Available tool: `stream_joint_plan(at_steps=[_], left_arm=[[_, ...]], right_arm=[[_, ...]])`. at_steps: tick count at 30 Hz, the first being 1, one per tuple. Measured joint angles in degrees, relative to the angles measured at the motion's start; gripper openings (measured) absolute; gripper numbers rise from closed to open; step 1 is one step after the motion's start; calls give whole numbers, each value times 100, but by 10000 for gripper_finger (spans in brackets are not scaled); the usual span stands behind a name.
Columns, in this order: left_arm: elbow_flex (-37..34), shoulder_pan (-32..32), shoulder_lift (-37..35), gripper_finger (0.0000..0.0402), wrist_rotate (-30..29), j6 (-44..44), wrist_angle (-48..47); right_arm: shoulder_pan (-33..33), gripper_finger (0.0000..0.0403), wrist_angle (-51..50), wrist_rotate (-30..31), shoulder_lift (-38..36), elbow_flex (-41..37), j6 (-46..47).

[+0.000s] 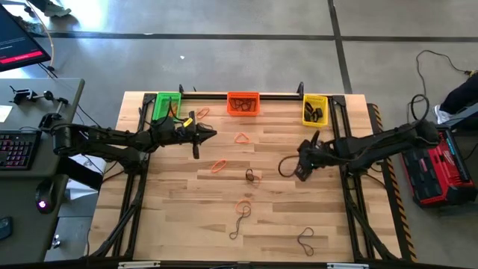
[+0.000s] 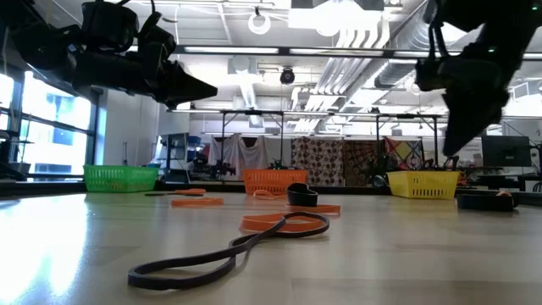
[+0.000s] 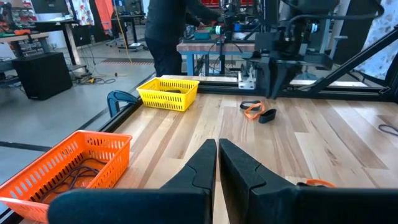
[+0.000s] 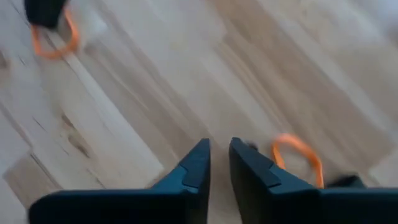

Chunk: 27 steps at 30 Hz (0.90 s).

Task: Sort rubber bands into baskets
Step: Put the right black rubber band into the yellow bin

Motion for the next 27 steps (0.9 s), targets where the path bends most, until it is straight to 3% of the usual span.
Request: stream_joint_plan(at_steps=[8, 12, 27], left_arm=[[0, 0, 0, 9, 0, -2, 0], [0, 0, 0, 9, 2, 0, 0], [0, 0, 2, 9, 2, -2, 0]], right_arm=[[472, 134, -771, 2, 3, 0, 967], [517, 162, -848, 4, 47, 0, 955], [514, 169, -796, -185, 1246, 0, 816]])
